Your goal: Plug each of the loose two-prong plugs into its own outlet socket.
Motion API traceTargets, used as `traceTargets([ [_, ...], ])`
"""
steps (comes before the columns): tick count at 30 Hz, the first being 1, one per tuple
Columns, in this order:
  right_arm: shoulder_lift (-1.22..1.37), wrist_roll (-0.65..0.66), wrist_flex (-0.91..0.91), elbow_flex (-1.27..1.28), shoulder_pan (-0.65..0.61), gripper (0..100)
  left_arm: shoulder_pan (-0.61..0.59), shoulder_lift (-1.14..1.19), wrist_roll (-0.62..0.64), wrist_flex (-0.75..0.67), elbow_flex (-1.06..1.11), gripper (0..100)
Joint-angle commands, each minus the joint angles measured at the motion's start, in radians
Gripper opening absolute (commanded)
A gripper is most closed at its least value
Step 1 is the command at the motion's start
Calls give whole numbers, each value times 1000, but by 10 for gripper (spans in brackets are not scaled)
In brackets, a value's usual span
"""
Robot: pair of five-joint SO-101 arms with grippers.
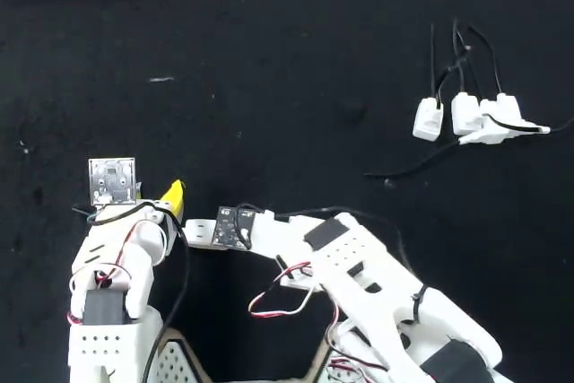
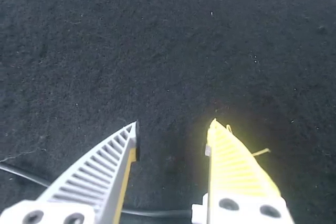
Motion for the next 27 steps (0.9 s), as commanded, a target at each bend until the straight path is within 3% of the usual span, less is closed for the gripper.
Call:
traceTargets([
  [1,-16,57,14,-12,74,198,-7,-3,-5,-9,-28,223],
  [12,-10,72,-40,-13,100,193,-7,-3,-5,-9,-28,223],
  [14,-10,74,-41,-10,100,154,-7,-3,-5,-9,-28,223],
  [17,-18,68,-44,-13,103,2,-7,-3,-5,-9,-28,223],
  [22,-28,61,40,-82,103,9,-7,-3,-5,-9,-30,223],
  [27,-153,-104,150,-213,97,10,-5,-3,-5,-8,-41,223],
])
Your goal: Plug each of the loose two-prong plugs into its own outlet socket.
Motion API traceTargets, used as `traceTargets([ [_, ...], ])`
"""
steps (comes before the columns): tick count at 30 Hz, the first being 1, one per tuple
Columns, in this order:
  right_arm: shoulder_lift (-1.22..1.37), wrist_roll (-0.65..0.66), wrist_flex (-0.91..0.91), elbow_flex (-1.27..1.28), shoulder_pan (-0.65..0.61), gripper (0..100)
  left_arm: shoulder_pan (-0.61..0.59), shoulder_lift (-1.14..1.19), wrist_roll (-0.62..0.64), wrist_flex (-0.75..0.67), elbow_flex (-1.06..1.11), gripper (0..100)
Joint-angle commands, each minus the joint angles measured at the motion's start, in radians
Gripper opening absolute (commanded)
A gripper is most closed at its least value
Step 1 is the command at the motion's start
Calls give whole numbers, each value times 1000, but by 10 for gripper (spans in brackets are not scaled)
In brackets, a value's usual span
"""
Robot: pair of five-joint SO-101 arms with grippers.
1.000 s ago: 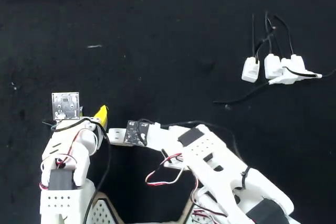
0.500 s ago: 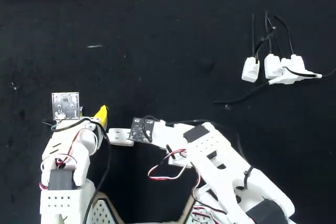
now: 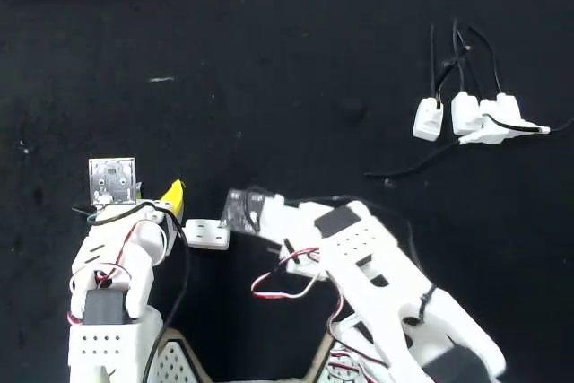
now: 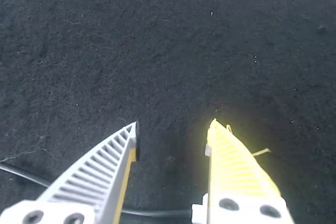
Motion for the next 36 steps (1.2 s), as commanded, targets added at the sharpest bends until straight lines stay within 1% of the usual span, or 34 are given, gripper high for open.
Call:
traceTargets([
  [1,-119,-124,9,-102,2,10,-5,-3,-5,5,-50,223],
  [4,-176,-213,-104,-74,-66,10,-5,-5,-3,69,-101,223],
  [9,-170,-290,-331,-21,-183,10,-5,-5,0,118,-145,223],
  [12,-127,-344,-425,-21,-218,10,-5,-5,2,133,-162,223],
  [16,-39,-400,-519,-21,-229,10,-5,-5,3,175,-202,223],
  [20,25,-428,-568,-21,-250,10,-5,-5,3,183,-216,223],
  [27,61,-428,-575,-21,-324,10,4,-5,3,180,-217,223],
  [36,58,-428,-575,-22,-327,10,7,-5,3,178,-206,223],
])
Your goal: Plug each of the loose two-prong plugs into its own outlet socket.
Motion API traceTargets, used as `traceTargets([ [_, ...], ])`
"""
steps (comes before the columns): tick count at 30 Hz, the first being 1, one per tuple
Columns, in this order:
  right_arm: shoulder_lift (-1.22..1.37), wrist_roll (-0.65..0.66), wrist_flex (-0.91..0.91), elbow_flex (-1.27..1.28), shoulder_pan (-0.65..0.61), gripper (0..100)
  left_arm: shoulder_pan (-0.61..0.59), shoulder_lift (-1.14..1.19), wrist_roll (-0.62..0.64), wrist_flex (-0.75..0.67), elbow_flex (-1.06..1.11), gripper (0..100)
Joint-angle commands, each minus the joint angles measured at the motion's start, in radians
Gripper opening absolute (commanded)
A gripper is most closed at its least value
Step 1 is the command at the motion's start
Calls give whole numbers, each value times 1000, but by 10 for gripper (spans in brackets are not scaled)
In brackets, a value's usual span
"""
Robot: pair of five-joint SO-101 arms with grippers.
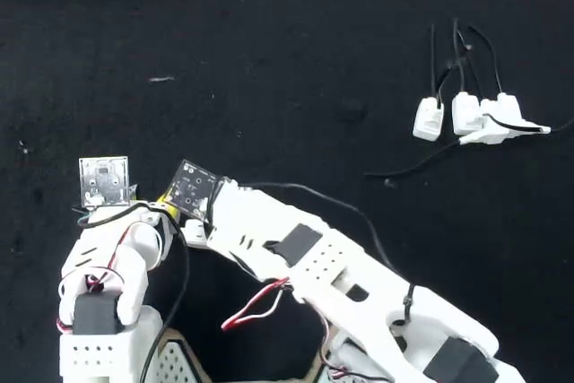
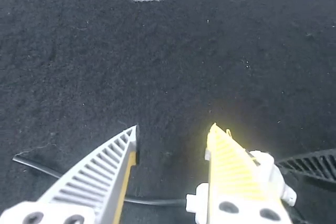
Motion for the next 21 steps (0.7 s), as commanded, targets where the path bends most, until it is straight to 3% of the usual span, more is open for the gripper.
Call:
traceTargets([
  [1,1,-9,-26,-8,-15,10,7,-3,3,-5,-51,223],
  [15,2,-9,-26,-8,-17,10,7,-3,3,0,-59,223],
  [21,2,-9,-25,-7,-55,10,82,-3,-6,0,-45,223],
])
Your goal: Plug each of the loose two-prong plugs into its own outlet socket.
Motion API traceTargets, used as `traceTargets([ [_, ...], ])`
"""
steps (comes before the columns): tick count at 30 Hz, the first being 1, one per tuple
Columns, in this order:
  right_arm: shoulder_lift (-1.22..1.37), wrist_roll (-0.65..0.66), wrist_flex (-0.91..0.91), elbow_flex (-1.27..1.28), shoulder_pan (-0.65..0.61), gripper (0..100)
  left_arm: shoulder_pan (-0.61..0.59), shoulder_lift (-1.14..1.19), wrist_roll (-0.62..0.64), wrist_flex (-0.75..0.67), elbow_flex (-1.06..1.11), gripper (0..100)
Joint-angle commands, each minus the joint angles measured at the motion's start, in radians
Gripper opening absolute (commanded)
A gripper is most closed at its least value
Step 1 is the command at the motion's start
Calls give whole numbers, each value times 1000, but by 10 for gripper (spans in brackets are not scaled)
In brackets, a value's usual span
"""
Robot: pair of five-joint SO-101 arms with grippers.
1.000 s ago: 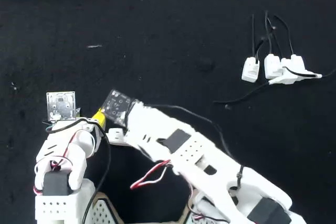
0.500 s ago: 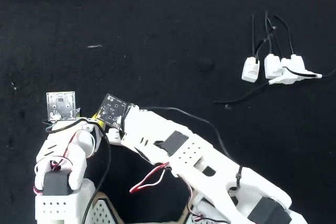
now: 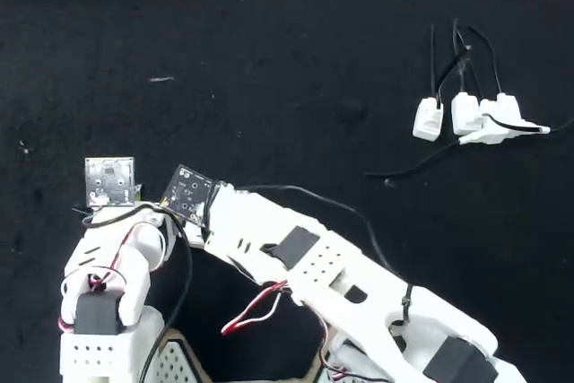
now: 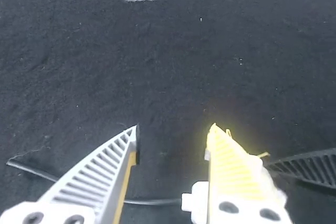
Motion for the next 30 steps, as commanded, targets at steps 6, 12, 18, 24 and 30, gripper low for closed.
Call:
traceTargets([
  [6,-5,-6,-18,-8,-28,10,38,-3,-5,-6,-28,223],
  [12,-7,-37,-18,-8,-26,10,36,-3,-61,-68,35,223],
  [18,-122,-83,41,1,-26,10,36,-3,-66,-80,51,223],
  [24,-269,-118,94,41,-29,10,36,-3,-66,-80,53,223],
  [30,-288,-176,66,62,-32,10,36,-3,-66,-80,53,223],
])
